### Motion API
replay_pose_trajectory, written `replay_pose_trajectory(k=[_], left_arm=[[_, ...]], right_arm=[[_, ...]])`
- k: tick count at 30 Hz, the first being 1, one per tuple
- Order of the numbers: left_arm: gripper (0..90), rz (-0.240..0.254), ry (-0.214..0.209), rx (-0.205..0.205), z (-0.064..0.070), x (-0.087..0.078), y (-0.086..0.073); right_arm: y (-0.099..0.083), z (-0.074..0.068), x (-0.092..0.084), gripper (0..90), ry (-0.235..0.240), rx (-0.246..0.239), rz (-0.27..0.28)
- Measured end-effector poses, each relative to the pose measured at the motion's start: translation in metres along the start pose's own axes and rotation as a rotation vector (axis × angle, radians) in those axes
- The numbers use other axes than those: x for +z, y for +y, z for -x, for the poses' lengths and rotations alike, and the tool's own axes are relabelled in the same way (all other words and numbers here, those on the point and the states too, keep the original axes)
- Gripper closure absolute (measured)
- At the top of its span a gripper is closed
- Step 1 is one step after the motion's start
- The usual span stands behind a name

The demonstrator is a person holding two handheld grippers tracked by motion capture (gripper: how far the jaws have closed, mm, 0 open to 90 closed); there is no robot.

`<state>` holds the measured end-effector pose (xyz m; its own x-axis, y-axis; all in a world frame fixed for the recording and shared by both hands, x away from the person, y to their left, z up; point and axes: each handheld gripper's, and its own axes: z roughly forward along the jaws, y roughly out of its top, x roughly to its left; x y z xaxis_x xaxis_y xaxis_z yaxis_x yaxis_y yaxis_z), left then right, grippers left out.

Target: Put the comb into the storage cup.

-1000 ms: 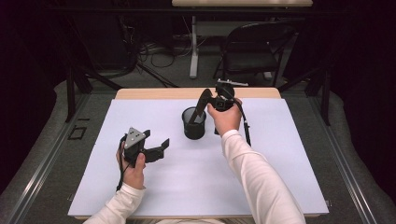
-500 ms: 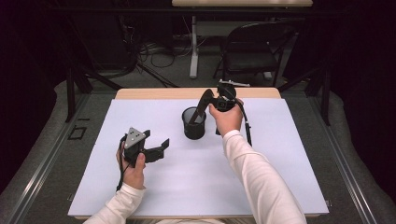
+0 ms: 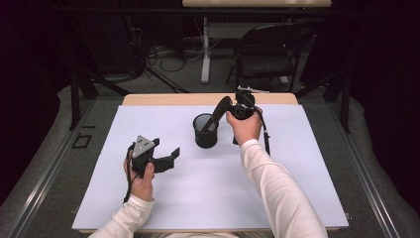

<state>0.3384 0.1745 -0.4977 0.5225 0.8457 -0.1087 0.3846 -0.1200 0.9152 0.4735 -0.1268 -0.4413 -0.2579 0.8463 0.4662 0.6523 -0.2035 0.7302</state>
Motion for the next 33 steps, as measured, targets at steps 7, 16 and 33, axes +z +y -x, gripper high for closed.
replay_pose_trajectory(k=[7,16,33], left_arm=[[15.7,0.000,0.000,0.001,0.000,0.000,0.000],[15.7,-0.003,0.000,-0.002,-0.001,0.001,-0.001],[15.7,-0.002,0.000,-0.005,-0.001,0.000,-0.001]], right_arm=[[-0.001,0.009,-0.001,85.3,0.004,0.020,-0.001],[-0.002,0.012,-0.001,84.0,0.006,0.019,-0.001],[-0.003,0.017,-0.003,74.7,0.017,0.024,-0.003]])
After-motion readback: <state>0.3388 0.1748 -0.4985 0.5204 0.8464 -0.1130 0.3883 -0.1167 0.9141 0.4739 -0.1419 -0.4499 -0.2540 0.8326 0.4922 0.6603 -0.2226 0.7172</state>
